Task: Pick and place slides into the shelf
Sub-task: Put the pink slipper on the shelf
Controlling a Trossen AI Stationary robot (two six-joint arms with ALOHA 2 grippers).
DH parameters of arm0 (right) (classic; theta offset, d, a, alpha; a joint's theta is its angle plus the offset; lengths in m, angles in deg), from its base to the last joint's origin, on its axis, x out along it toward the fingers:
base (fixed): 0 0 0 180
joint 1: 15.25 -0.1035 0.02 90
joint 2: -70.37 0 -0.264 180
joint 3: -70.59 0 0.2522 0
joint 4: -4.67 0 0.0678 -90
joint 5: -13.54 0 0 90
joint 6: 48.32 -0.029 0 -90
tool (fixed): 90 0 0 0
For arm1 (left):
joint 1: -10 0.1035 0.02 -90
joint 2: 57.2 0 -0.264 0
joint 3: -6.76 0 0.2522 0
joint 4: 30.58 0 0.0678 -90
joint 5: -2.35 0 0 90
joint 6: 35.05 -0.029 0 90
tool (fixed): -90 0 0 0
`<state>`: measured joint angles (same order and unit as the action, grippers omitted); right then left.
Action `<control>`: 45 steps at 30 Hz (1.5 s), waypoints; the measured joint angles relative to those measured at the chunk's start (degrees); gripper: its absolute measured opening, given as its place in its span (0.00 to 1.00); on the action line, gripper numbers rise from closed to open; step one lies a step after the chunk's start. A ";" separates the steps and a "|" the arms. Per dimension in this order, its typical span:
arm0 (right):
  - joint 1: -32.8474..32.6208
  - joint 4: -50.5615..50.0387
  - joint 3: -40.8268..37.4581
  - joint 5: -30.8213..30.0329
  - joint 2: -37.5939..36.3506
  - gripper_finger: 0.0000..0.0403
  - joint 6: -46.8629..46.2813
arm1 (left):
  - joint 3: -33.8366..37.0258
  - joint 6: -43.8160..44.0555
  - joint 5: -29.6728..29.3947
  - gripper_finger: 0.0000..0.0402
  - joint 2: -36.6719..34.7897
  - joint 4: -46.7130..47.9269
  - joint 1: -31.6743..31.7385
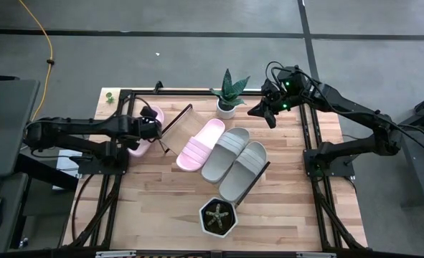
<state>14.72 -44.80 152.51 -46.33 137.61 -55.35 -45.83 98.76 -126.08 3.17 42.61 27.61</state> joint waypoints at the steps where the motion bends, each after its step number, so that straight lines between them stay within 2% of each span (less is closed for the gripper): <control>1: 0.00 0.01 0.00 0.00 0.00 0.00 -0.02 | 0.00 -0.07 -0.37 0.00 -0.27 -0.01 0.00; 14: 0.00 0.03 0.00 -1.18 0.00 0.00 0.00 | 0.00 -0.74 -4.31 0.00 -2.99 -1.53 0.00; 24: 0.00 0.03 0.00 -1.56 0.00 0.00 0.00 | 0.00 -5.46 -4.32 0.00 -3.83 -3.95 0.00; 31: 0.00 0.19 0.00 -1.56 0.00 0.00 0.00 | 0.00 -6.12 -6.93 0.00 -6.27 -4.64 0.00; 45: 0.00 0.40 -0.02 -1.56 0.00 0.00 0.02 | 0.00 -16.24 -11.04 0.00 -10.08 -15.80 0.00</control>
<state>14.72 -44.40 152.50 -47.88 137.61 -55.33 -45.83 82.52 -137.13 -6.91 26.81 27.61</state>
